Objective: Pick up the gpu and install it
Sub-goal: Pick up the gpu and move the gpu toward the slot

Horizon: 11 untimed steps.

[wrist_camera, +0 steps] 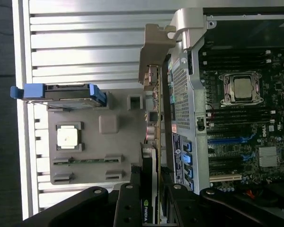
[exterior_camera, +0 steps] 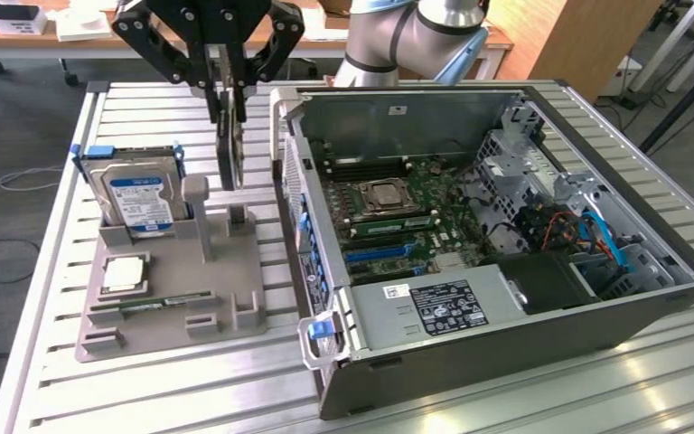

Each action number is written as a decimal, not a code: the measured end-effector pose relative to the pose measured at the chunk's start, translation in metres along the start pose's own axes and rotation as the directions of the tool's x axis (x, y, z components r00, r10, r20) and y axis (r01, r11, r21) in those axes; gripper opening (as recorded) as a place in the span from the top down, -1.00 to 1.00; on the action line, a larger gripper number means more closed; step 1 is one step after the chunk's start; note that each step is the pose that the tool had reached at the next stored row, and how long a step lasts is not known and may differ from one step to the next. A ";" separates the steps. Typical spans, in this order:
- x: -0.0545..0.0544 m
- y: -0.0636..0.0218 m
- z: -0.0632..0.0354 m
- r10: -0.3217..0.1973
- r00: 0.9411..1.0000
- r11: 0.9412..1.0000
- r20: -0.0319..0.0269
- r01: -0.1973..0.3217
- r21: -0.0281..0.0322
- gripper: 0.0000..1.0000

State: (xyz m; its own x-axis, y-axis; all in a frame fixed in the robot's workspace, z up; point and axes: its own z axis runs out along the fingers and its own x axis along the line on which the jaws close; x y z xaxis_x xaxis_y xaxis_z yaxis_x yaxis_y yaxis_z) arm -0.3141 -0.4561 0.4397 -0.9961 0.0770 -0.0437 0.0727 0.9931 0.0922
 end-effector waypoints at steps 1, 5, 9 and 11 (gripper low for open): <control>0.000 0.0000 -0.0001 0.000 1.000 1.000 0.000 0.000 0.000 0.46; -0.005 0.0004 0.0002 0.000 1.000 1.000 0.000 0.000 0.000 0.46; -0.013 0.0010 0.0006 0.000 1.000 1.000 0.000 0.000 0.000 0.46; -0.019 0.0014 0.0009 0.000 1.000 1.000 0.000 0.000 0.000 0.46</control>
State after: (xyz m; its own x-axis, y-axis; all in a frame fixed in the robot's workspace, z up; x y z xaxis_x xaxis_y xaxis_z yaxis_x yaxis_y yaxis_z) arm -0.2948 -0.4561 0.4398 -0.9961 0.0770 -0.0435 0.0728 0.9931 0.0921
